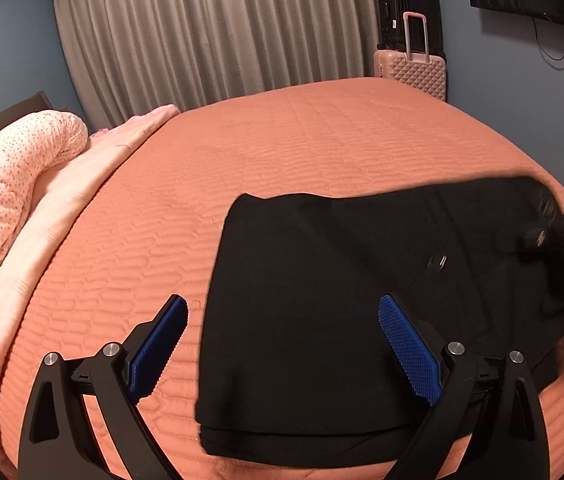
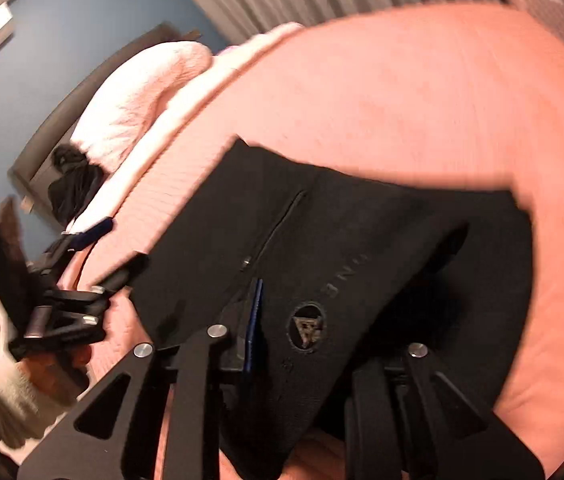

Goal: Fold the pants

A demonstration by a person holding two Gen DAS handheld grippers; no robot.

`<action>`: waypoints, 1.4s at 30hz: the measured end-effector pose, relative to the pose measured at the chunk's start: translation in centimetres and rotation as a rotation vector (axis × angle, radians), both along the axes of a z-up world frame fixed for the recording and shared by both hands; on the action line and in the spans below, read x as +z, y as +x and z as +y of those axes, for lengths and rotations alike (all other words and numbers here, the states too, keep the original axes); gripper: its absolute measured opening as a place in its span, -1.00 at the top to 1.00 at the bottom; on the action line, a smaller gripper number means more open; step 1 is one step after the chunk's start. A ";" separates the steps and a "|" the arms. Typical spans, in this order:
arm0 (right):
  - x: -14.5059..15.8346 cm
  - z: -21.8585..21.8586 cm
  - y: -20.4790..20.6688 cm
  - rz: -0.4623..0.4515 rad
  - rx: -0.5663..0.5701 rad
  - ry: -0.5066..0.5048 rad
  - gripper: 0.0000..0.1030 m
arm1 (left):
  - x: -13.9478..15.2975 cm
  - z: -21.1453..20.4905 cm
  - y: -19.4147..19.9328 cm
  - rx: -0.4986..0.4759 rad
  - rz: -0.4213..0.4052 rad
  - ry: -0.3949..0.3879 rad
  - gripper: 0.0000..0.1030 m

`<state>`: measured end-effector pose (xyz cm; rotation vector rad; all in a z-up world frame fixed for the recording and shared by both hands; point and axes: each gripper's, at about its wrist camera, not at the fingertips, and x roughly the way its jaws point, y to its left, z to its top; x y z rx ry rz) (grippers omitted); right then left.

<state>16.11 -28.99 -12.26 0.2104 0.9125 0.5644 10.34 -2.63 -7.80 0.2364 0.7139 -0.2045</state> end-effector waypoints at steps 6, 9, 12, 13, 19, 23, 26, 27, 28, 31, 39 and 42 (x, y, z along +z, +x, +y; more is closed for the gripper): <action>-5.5 -5.4 4.4 0.124 -0.128 -0.231 0.41 | -0.4 -0.6 0.9 -0.009 0.014 0.001 -0.86; -4.2 -9.0 2.6 0.122 -0.290 -0.081 0.02 | -1.4 -1.1 1.7 0.004 0.027 0.010 -0.86; 1.5 -8.6 -2.1 -0.151 -0.438 -0.174 -0.03 | -0.5 -1.8 2.8 -0.005 0.015 -0.032 -0.86; 2.3 -7.8 -2.8 -0.187 -0.429 -0.162 -0.02 | -0.1 -2.0 3.2 -0.012 0.008 -0.050 -0.86; -5.5 0.8 -1.1 -0.051 -0.181 -0.345 0.29 | -5.2 -6.6 7.0 -0.022 0.135 0.060 -0.89; -1.6 1.8 -3.3 -0.172 -0.237 -0.283 0.29 | -5.8 -5.7 7.1 0.014 0.154 0.026 -0.90; -2.5 2.4 -3.3 -0.148 -0.258 -0.306 0.29 | -4.9 -4.8 6.7 0.071 0.138 -0.008 -0.89; -4.7 2.6 -2.7 -0.078 -0.237 -0.347 0.29 | -5.6 -4.8 6.9 0.078 0.166 0.000 -0.90; -6.0 2.6 -2.7 -0.086 -0.246 -0.354 0.29 | -6.6 -4.9 7.3 0.086 0.198 0.008 -0.90; -4.6 2.9 -4.0 -0.109 -0.292 -0.360 0.28 | -7.3 -4.0 7.0 0.111 0.153 -0.086 -0.90; -3.8 4.2 -6.8 -0.136 -0.383 -0.343 -0.55 | -6.0 -2.5 5.9 0.101 0.167 -0.122 -0.90; -1.7 0.3 -7.4 -0.148 -0.441 -0.236 -0.67 | -3.4 -0.2 5.7 0.138 0.110 -0.119 -0.90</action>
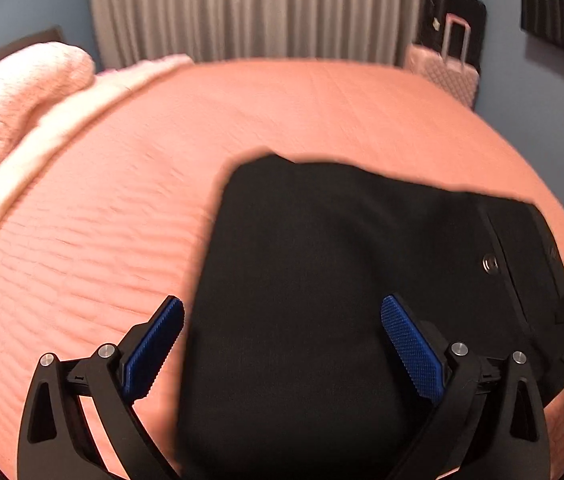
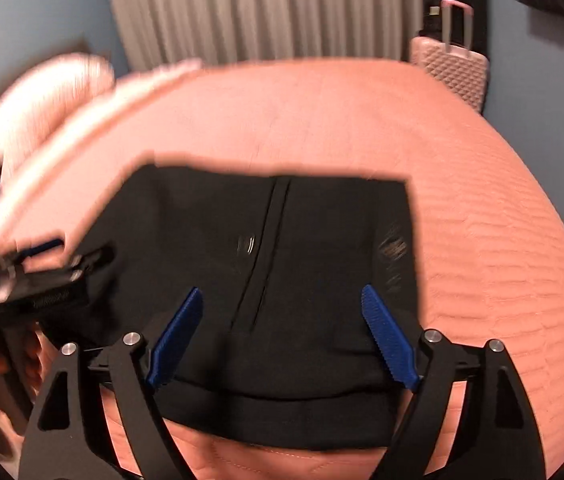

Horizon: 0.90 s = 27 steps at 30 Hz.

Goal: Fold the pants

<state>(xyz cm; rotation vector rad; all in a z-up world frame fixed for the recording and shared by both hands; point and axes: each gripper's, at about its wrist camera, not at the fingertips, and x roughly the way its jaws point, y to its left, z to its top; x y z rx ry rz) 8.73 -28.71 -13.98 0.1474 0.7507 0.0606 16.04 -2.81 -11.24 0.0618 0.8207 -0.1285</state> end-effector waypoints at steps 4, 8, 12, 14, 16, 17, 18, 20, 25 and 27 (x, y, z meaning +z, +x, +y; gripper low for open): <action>-1.4 -4.1 2.8 0.139 0.051 0.132 -0.67 | -0.4 3.1 2.5 -0.041 0.095 -0.006 -0.90; -4.5 -6.6 3.7 0.215 0.069 0.230 -0.67 | -2.9 4.6 4.3 -0.079 0.205 -0.065 -0.90; -5.1 -6.8 3.8 0.199 0.092 0.241 -0.71 | -4.4 5.2 4.4 -0.067 0.210 -0.150 -0.90; -5.1 -6.8 4.3 0.190 0.089 0.253 -0.71 | -4.4 5.0 4.4 -0.059 0.202 -0.155 -0.90; -5.3 -6.9 5.1 0.174 0.106 0.300 -0.71 | -4.4 4.8 4.3 -0.070 0.214 -0.211 -0.90; -5.4 -6.9 5.0 0.173 0.110 0.332 -0.71 | -4.5 4.5 4.4 -0.086 0.226 -0.239 -0.90; -5.4 -6.3 5.4 0.172 0.109 0.348 -0.71 | -4.5 4.2 4.6 -0.113 0.246 -0.279 -0.90; -5.6 -6.3 6.2 0.172 0.115 0.364 -0.71 | -4.7 3.2 4.7 -0.174 0.300 -0.362 -0.90; -5.4 -6.5 6.2 0.172 0.133 0.376 -0.67 | -4.8 1.6 4.7 -0.163 0.287 -0.323 -0.90; -5.5 -6.4 6.6 0.173 0.130 0.377 -0.52 | -4.9 1.7 4.8 -0.144 0.287 -0.332 -0.90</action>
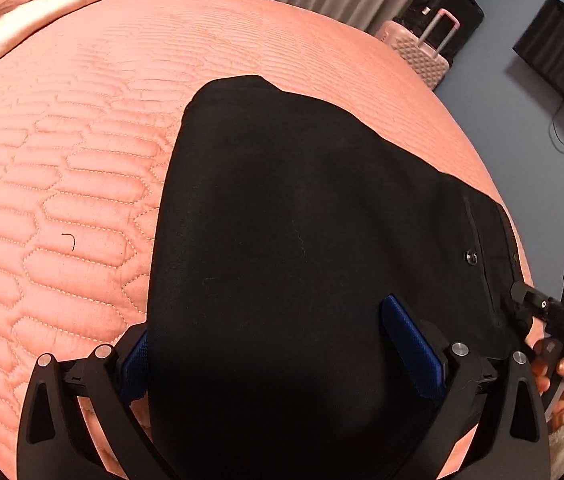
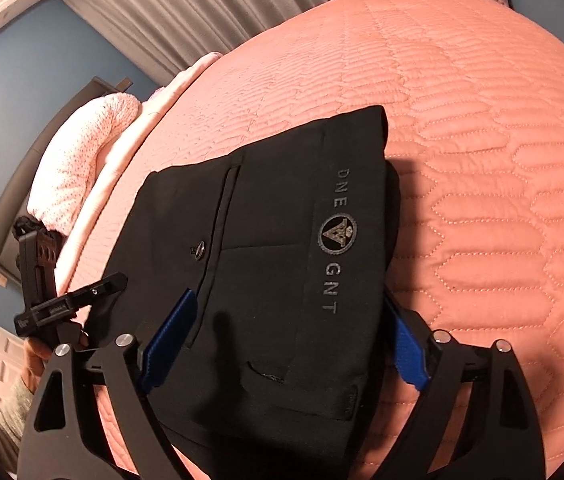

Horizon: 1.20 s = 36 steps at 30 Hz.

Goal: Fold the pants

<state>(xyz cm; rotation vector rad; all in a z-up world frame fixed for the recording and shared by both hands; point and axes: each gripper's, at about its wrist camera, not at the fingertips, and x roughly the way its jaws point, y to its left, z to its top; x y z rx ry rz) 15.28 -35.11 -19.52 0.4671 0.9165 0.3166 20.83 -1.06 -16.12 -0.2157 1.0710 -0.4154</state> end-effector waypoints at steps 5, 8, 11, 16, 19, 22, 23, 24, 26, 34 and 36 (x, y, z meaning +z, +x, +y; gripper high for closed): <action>0.5 1.1 -0.4 -0.009 0.010 -0.087 0.15 | 0.1 -0.6 0.2 0.037 -0.007 0.013 -0.90; 1.2 1.8 -0.7 -0.028 0.018 -0.142 0.31 | 0.1 -1.2 0.1 0.045 -0.029 0.025 -0.81; 2.0 2.5 -1.0 -0.058 0.025 -0.180 0.46 | 0.8 -1.7 0.3 0.049 -0.060 0.035 -0.57; 1.0 1.7 -0.5 -0.010 0.030 -0.124 0.26 | 0.8 -2.5 1.2 0.063 -0.068 0.038 -0.53; -0.1 0.6 0.2 0.025 0.009 -0.035 0.17 | 0.4 -2.9 1.4 0.065 -0.060 0.041 -0.71; 0.4 1.1 -0.1 0.002 0.027 -0.083 0.30 | 0.5 -4.1 1.3 0.057 -0.085 0.094 -0.72; 0.7 1.3 -0.3 -0.008 0.031 -0.090 0.38 | 0.5 -4.1 1.3 0.058 -0.084 0.094 -0.72; 0.9 1.4 -0.4 -0.015 0.032 -0.095 0.42 | 0.5 -3.9 1.3 0.057 -0.079 0.088 -0.70; 1.1 1.5 -0.7 -0.025 0.037 -0.101 0.46 | 0.7 -3.6 1.3 0.051 -0.072 0.063 -0.60; -1.0 0.3 -0.3 0.017 -0.033 0.025 0.05 | -0.2 -1.3 0.9 0.050 -0.052 -0.069 -0.56; -0.4 0.3 -0.5 -0.004 -0.029 0.063 0.44 | -0.1 -0.9 0.4 0.044 -0.058 -0.072 -0.21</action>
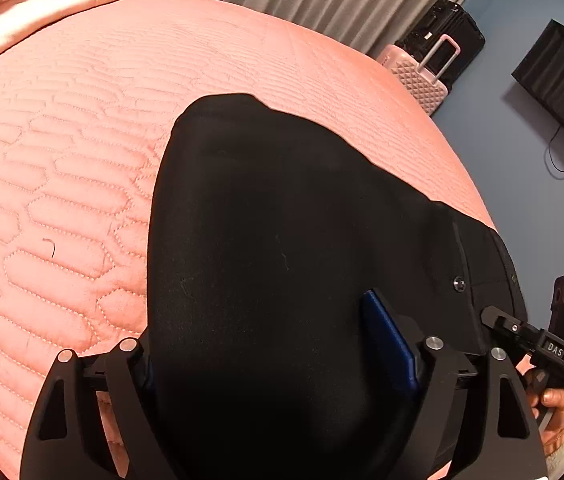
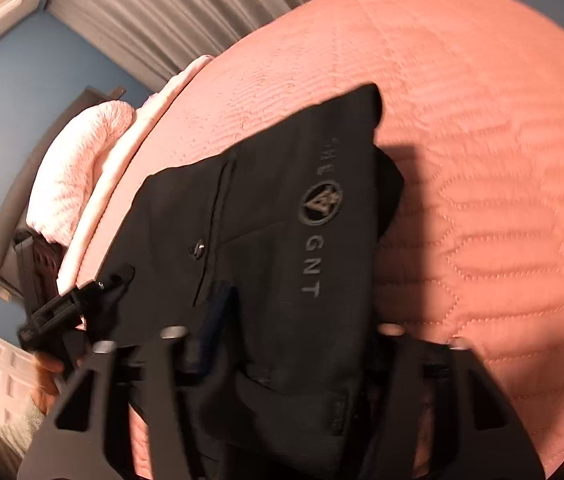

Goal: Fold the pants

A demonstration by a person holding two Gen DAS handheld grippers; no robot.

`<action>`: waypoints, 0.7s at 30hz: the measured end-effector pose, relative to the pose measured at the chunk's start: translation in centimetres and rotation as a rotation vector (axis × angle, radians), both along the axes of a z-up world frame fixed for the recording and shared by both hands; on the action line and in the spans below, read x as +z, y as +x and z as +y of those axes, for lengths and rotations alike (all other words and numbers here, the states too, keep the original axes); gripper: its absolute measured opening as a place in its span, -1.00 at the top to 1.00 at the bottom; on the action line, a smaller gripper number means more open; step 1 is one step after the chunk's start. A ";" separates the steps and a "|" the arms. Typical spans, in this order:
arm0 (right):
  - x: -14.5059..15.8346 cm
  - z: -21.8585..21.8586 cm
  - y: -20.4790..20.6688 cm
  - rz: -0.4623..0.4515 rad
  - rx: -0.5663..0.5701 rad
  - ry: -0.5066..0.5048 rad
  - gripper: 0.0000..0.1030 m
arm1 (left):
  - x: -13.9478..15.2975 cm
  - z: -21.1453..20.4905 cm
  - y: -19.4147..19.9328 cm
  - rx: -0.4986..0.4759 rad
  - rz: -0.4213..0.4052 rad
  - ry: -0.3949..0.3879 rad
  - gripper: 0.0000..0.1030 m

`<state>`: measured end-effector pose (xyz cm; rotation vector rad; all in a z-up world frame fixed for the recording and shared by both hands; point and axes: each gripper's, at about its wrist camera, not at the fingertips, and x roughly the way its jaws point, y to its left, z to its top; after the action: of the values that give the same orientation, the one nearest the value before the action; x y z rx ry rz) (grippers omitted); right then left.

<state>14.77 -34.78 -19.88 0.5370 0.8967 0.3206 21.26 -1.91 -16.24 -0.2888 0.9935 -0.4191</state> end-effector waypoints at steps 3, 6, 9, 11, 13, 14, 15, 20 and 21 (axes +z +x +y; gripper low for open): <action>1.7 1.1 -0.6 -0.049 0.010 -0.062 0.56 | 0.9 0.6 0.0 -0.008 -0.033 -0.049 0.66; 3.5 2.0 -1.0 -0.096 0.016 -0.081 0.58 | 1.9 0.6 0.3 -0.014 -0.029 -0.043 0.71; 5.7 2.9 -0.8 -0.148 0.035 -0.117 0.58 | 3.9 0.7 0.2 -0.027 -0.075 -0.045 0.73; 7.0 3.2 -0.2 -0.178 0.044 -0.126 0.59 | 5.5 0.6 0.9 -0.038 -0.110 -0.049 0.75; 8.2 3.4 0.7 -0.208 0.047 -0.143 0.59 | 7.2 0.5 1.8 -0.047 -0.151 -0.033 0.81; 8.9 3.6 1.5 -0.231 0.047 -0.152 0.59 | 8.2 0.5 2.4 -0.061 -0.172 -0.023 0.81; 9.5 3.6 2.3 -0.247 0.041 -0.155 0.59 | 8.8 0.3 3.2 -0.064 -0.189 -0.011 0.81; 10.4 4.1 6.8 -0.298 0.006 -0.175 0.59 | 10.7 -1.4 7.9 -0.064 -0.283 0.051 0.81; 9.9 3.9 7.9 -0.285 0.005 -0.161 0.59 | 10.7 -1.8 9.1 -0.068 -0.294 0.062 0.80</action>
<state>22.65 -30.85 -9.95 0.3302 0.6406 0.3176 30.34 -3.73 -5.58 -0.1325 0.7276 -0.4773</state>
